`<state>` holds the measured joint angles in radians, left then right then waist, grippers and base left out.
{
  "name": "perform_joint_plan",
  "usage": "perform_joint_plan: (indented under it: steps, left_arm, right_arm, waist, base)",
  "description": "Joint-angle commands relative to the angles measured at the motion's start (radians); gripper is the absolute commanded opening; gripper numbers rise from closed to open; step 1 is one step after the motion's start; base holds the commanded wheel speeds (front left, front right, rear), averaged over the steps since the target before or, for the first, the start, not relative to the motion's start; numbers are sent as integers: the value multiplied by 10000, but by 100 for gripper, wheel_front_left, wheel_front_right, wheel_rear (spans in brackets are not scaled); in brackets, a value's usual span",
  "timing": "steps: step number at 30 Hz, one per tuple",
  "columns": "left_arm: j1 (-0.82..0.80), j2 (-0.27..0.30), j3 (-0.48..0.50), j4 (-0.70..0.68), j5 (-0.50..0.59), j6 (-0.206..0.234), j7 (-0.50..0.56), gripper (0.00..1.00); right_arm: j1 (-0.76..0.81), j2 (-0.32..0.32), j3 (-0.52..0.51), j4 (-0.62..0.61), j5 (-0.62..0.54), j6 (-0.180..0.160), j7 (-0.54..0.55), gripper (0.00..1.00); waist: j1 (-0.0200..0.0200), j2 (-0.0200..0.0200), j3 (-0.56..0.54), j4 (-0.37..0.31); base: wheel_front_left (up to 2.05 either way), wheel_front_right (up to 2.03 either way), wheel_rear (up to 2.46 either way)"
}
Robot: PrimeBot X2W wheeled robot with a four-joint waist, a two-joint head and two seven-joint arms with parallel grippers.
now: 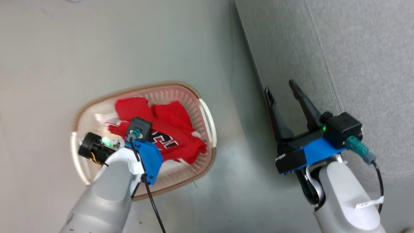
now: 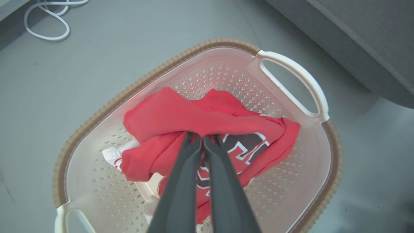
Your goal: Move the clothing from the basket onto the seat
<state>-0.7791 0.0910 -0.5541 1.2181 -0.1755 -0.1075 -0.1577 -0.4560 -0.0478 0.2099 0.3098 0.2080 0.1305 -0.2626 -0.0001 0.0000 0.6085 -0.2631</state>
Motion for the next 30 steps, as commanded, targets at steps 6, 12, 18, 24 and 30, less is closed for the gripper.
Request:
perform_joint_plan:
  steps: [6, 12, 18, 24, 30]
  left_arm:
    - [745, -372, -304, -447, -793, -252, -663, 0]
    - [1518, -415, -1553, -2251, -2505, -249, -672, 0]
    - [1312, -406, -2622, -3703, -3957, -229, -442, 0]
    - [913, -406, -3099, -4523, -4812, -230, -336, 0]
    - [249, -409, -3585, -5196, -5500, -110, -225, 0]
  right_arm:
    - [1013, -50, -178, 678, -325, 4, -34, 100]
    - [1937, -48, -433, 948, -462, 4, 175, 100]
    - [2698, -44, -525, 795, -526, 4, 522, 100]
    - [3148, -42, -403, 490, -423, 4, 816, 100]
    - [3485, -44, -218, 118, -414, 4, 1111, 100]
  waist:
    - [1, 0, -3061, 1655]
    - [1, 0, -4611, 2350]
    - [1, 0, -5686, 2843]
    - [1, 0, -6170, 3012]
    - [1, 0, -6439, 2981]
  base:
    - [0, 0, 0]
    - [0, 0, 0]
    - [0, 0, 0]
    - [0, 0, 0]
    - [0, 0, 0]
